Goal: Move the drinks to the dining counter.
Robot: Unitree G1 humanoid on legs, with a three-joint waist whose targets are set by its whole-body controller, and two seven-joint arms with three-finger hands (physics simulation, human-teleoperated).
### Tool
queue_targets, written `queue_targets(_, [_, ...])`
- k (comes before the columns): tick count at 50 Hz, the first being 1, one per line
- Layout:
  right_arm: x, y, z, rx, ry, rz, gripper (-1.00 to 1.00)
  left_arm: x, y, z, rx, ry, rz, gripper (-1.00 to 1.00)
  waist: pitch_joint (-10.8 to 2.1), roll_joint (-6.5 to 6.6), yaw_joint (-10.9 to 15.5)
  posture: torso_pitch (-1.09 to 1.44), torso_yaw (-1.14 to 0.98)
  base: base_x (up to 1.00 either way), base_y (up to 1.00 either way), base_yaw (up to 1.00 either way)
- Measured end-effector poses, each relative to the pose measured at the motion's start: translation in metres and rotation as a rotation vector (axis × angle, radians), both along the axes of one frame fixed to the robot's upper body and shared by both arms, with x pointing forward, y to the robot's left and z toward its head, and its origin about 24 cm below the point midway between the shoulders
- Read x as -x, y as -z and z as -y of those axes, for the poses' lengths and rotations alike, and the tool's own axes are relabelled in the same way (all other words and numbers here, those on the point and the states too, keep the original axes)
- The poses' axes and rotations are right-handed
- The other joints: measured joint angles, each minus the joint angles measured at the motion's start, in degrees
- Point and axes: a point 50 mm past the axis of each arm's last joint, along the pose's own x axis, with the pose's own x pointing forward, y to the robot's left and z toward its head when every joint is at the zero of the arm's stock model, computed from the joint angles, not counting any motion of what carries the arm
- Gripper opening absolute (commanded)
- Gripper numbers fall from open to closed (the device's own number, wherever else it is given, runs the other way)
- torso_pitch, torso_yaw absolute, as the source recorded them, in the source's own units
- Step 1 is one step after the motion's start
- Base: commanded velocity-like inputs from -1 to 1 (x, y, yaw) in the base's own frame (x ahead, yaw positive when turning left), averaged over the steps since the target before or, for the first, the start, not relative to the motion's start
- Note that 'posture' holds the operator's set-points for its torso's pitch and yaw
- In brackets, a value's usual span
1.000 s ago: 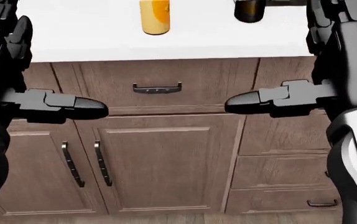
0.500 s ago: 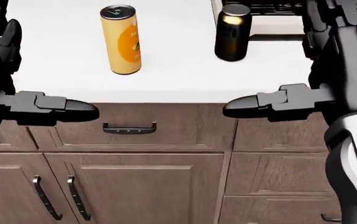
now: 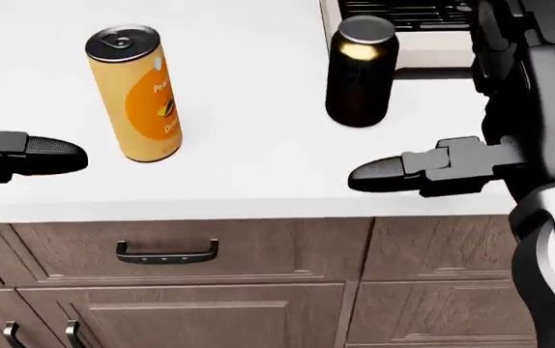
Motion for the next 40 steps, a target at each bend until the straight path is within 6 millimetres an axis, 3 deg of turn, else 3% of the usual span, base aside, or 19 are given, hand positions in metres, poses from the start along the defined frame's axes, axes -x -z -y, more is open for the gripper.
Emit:
queue_targets(3, [0.001, -0.002, 0.000, -0.001, 0.004, 0.014, 1.00, 0.007, -0.007, 0.000, -0.013, -0.005, 0.049, 1.00, -0.28, -1.02, -0.03, 0.00, 0.00, 0.03, 0.00, 0.00])
queue_targets(5, [0.000, 0.003, 0.002, -0.004, 0.014, -0.006, 1.00, 0.004, 0.001, 0.005, -0.008, 0.025, 0.014, 1.00, -0.81, 0.03, -0.21, 0.00, 0.00, 0.19, 0.00, 0.00])
queue_targets(9, [0.001, 0.002, 0.005, -0.004, 0.031, -0.006, 1.00, 0.000, 0.007, 0.012, -0.009, 0.072, -0.016, 1.00, -1.46, -1.22, -0.30, 0.00, 0.00, 0.24, 0.00, 0.00])
queue_targets(13, [0.004, -0.007, 0.002, 0.000, 0.018, 0.053, 1.00, 0.002, 0.002, 0.008, -0.013, 0.046, 0.015, 1.00, -1.18, 0.15, -0.72, 0.00, 0.00, 0.11, 0.00, 0.00])
queue_targets(15, [0.004, -0.008, 0.002, 0.003, 0.017, 0.062, 1.00, 0.004, 0.000, 0.006, -0.015, 0.035, 0.029, 1.00, -1.50, 1.68, -1.29, 0.00, 0.00, 0.00, 0.00, 0.00])
queue_targets(18, [0.001, 0.003, 0.000, -0.005, 0.009, 0.007, 1.00, 0.003, 0.006, 0.003, -0.011, 0.021, -0.004, 1.00, -0.60, 0.09, -0.94, 0.00, 0.00, 0.00, 0.00, 0.00])
queue_targets(22, [-0.002, 0.007, 0.000, -0.005, 0.005, -0.030, 1.00, 0.000, 0.012, 0.002, 0.002, 0.012, -0.045, 1.00, -0.52, -0.73, -0.57, 0.00, 0.00, 0.00, 0.00, 0.00])
queue_targets(31, [0.004, -0.001, 0.003, -0.007, 0.022, 0.019, 1.00, 0.012, 0.008, 0.003, -0.029, 0.033, -0.013, 1.00, -1.28, -0.35, -0.88, 0.00, 0.00, 0.00, 0.00, 0.00])
queue_targets(40, [-0.002, 0.007, 0.000, -0.004, 0.014, -0.014, 1.00, 0.012, 0.019, 0.002, -0.030, 0.033, -0.061, 1.00, -0.91, -0.30, -0.73, 0.00, 0.00, 0.00, 0.00, 0.00])
